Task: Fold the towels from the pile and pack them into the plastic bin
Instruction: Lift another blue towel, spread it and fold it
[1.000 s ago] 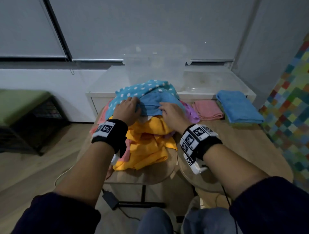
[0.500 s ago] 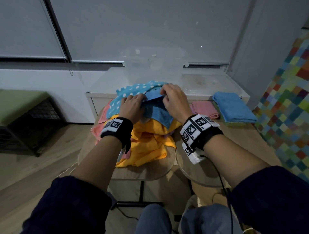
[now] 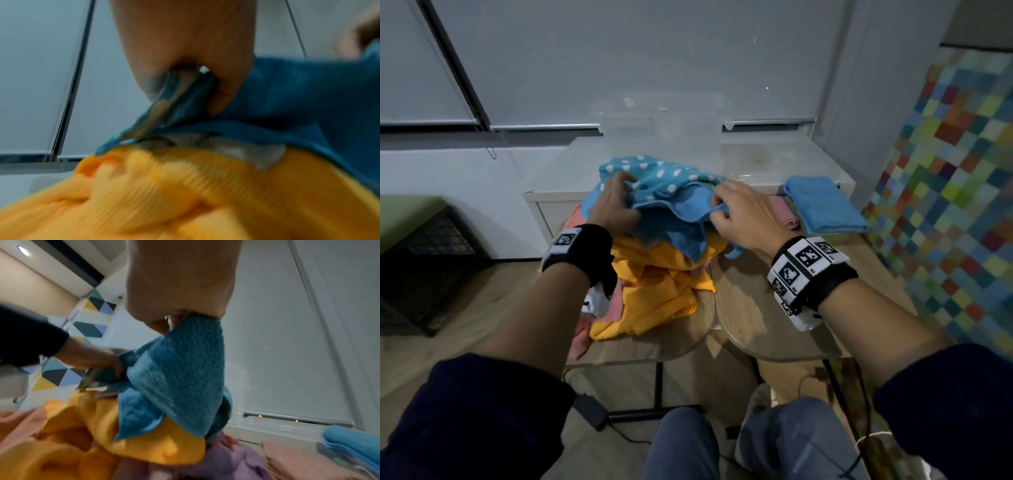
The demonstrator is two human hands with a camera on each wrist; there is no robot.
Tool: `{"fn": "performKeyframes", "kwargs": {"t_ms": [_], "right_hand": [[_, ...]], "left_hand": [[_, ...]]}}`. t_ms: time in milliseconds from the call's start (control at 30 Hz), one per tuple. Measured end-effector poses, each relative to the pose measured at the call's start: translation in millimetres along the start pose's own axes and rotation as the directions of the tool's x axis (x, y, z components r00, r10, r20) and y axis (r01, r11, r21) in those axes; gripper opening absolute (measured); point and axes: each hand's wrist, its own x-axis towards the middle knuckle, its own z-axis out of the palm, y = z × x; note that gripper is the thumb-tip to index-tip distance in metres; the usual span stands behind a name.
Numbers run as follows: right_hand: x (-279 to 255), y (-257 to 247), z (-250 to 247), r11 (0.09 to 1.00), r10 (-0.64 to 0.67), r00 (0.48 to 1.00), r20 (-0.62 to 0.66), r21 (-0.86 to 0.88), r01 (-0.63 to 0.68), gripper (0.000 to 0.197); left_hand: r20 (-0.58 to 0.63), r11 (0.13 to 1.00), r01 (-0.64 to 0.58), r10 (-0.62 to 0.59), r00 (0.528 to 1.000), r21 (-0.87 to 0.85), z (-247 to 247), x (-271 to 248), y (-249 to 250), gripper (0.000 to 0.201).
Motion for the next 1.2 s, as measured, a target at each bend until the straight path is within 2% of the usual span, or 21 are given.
{"fn": "performKeyframes", "kwargs": {"t_ms": [67,133,200,233,300,367,433,533,633,700,767,867,933,967,1033,1067,1100,1167,1200], "right_hand": [[-1,8,11,0.998,0.06,0.988,0.144,-0.027,-0.057,0.013],[-2,12,21,0.995,0.096,0.97,0.225,-0.04,-0.089,0.021],[-2,12,30,0.995,0.096,0.969,0.229,-0.03,-0.091,0.023],[-3,11,33,0.996,0.092,0.974,0.209,-0.022,-0.089,0.021],[-3,8,36,0.997,0.079,0.983,0.167,0.001,-0.08,0.017],[-3,9,35,0.997,0.077,0.989,0.128,-0.003,-0.078,0.012],[-3,13,32,0.994,0.112,0.991,0.074,-0.004,-0.112,0.01],[-1,21,23,0.984,0.176,0.984,-0.032,-0.029,-0.177,0.009],[1,25,7,0.98,0.18,0.967,-0.183,-0.05,-0.192,0.006],[3,24,-5,0.982,0.177,0.902,-0.394,0.008,-0.189,0.008],[6,23,-17,0.978,0.2,0.765,-0.612,0.079,-0.192,0.007],[4,30,-34,0.956,0.29,0.591,-0.752,0.207,-0.206,0.007],[-2,39,-40,0.929,0.366,0.52,-0.772,0.272,-0.25,0.008],[-6,43,-40,0.92,0.386,0.506,-0.771,0.284,-0.269,0.007],[-15,46,-37,0.918,0.391,0.529,-0.753,0.277,-0.284,0.007],[-20,47,-35,0.92,0.386,0.549,-0.742,0.267,-0.286,0.007],[-24,46,-35,0.923,0.379,0.562,-0.735,0.258,-0.284,0.007],[-31,42,-42,0.927,0.371,0.546,-0.751,0.262,-0.269,0.007],[-33,38,-49,0.928,0.367,0.513,-0.776,0.273,-0.252,0.008]], "left_hand": [[0.041,0.974,0.014,-0.005,0.999,-0.224,0,0,16,0.069],[0.057,0.979,-0.028,0.041,0.998,-0.204,5,4,30,0.057],[0.137,0.992,-0.123,0.126,0.983,-0.033,13,8,45,0.053],[0.186,0.984,-0.151,0.132,0.974,0.093,18,9,54,0.045],[0.276,0.907,-0.213,0.115,0.954,0.362,31,10,59,0.032],[0.318,0.798,-0.278,0.116,0.941,0.534,45,14,55,0.034],[0.257,0.764,-0.271,0.142,0.956,0.586,49,18,52,0.035],[0.019,0.863,-0.116,0.122,0.992,0.492,34,31,48,0.034],[-0.142,0.958,0.048,-0.008,0.99,0.282,9,47,33,0.042],[-0.231,0.97,0.138,-0.09,0.969,0.202,-4,55,24,0.045],[-0.321,0.957,0.21,-0.137,0.937,0.203,-13,60,20,0.04],[-0.394,0.935,0.248,-0.133,0.909,0.255,-21,65,25,0.039],[-0.345,0.926,0.2,-0.082,0.935,0.32,-19,70,25,0.038],[-0.264,0.923,0.157,-0.063,0.962,0.352,-17,72,24,0.038],[0.003,0.916,0.012,-0.014,1.0,0.401,-6,72,24,0.034],[0.123,0.913,-0.07,0.022,0.992,0.402,-1,69,24,0.032],[0.195,0.911,-0.119,0.044,0.98,0.394,5,65,27,0.031],[0.201,0.916,-0.128,0.054,0.978,0.38,13,56,30,0.033],[0.176,0.914,-0.1,0.032,0.984,0.393,16,53,30,0.036]]}}
